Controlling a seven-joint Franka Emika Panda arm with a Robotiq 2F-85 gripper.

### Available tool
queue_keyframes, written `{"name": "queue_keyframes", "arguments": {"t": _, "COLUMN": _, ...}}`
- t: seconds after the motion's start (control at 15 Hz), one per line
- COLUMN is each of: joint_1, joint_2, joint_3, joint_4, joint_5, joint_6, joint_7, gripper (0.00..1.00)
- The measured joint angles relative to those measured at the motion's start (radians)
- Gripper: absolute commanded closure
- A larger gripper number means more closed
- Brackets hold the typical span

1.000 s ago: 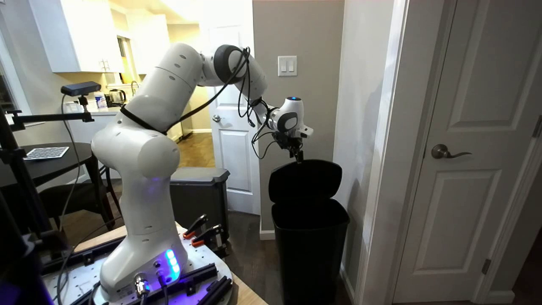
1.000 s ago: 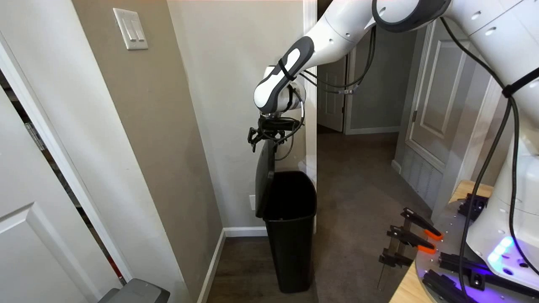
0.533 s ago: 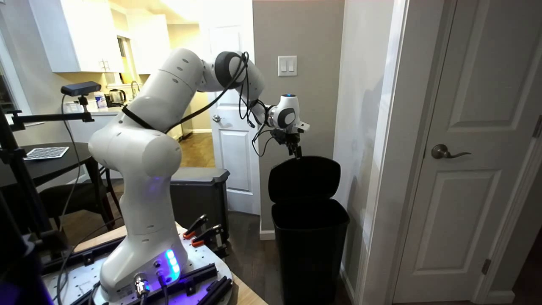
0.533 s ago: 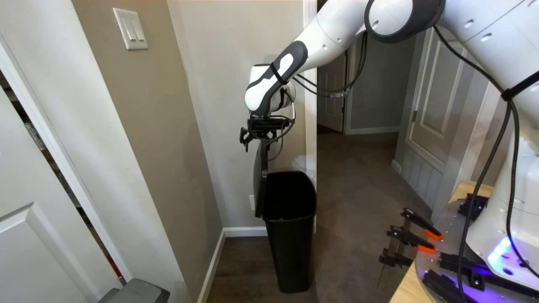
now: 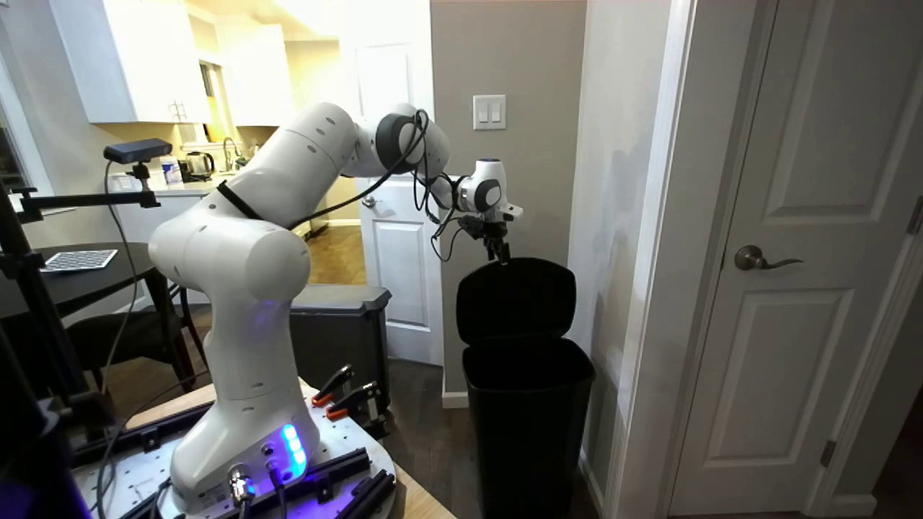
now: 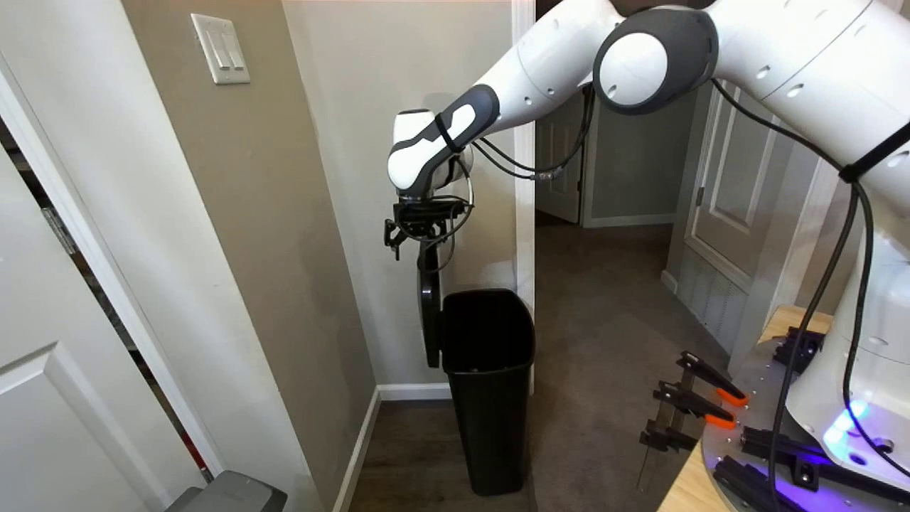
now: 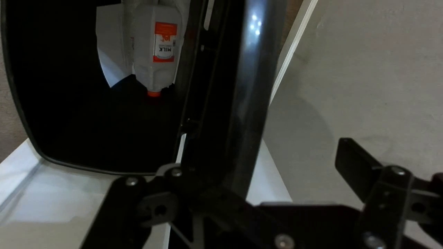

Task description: Open the lid of the black bin

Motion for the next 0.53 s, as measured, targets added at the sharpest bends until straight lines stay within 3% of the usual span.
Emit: {"name": "queue_keyframes", "arguments": {"t": 0.53, "joint_1": -0.002, "joint_2": 0.119, "joint_3": 0.031, "joint_4": 0.209, "joint_5": 0.000, "joint_6": -0.116, "joint_7": 0.000, "gripper": 0.00}}
